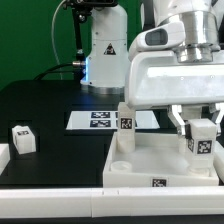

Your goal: Assemble square table

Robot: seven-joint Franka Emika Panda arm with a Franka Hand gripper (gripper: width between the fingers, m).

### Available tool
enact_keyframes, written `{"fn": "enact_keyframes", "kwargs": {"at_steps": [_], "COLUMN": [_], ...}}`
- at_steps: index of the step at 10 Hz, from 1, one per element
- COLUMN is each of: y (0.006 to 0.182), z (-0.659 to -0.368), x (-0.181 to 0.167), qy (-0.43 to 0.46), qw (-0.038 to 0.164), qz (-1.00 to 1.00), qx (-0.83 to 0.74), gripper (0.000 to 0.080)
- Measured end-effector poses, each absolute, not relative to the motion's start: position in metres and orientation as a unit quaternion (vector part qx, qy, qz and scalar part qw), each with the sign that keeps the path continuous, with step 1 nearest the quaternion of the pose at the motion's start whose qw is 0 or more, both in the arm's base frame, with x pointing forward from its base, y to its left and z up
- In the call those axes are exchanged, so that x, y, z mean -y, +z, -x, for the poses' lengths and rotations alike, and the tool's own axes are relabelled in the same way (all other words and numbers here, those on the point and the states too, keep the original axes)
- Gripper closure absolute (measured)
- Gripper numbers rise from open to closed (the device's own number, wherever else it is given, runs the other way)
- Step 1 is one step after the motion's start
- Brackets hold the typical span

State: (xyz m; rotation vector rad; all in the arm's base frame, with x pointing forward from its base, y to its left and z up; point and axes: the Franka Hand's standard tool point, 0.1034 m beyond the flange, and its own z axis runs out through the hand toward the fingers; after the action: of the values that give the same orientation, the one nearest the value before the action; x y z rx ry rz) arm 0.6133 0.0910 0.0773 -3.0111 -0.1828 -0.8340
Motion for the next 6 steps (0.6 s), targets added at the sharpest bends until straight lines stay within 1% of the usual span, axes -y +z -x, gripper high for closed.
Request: {"fn": "enact_keyframes", "kwargs": {"at_steps": [3, 6], "y": [0.0772, 0.0759], "z": [-0.6152, -0.6143], "x": [-0.0937, -0.094], "qy": [-0.28, -0.275], "qw": [0.004, 0.005], "qz": [0.958, 0.96], "qx": [0.06, 0.06], "gripper": [0.0512, 0.0511]}}
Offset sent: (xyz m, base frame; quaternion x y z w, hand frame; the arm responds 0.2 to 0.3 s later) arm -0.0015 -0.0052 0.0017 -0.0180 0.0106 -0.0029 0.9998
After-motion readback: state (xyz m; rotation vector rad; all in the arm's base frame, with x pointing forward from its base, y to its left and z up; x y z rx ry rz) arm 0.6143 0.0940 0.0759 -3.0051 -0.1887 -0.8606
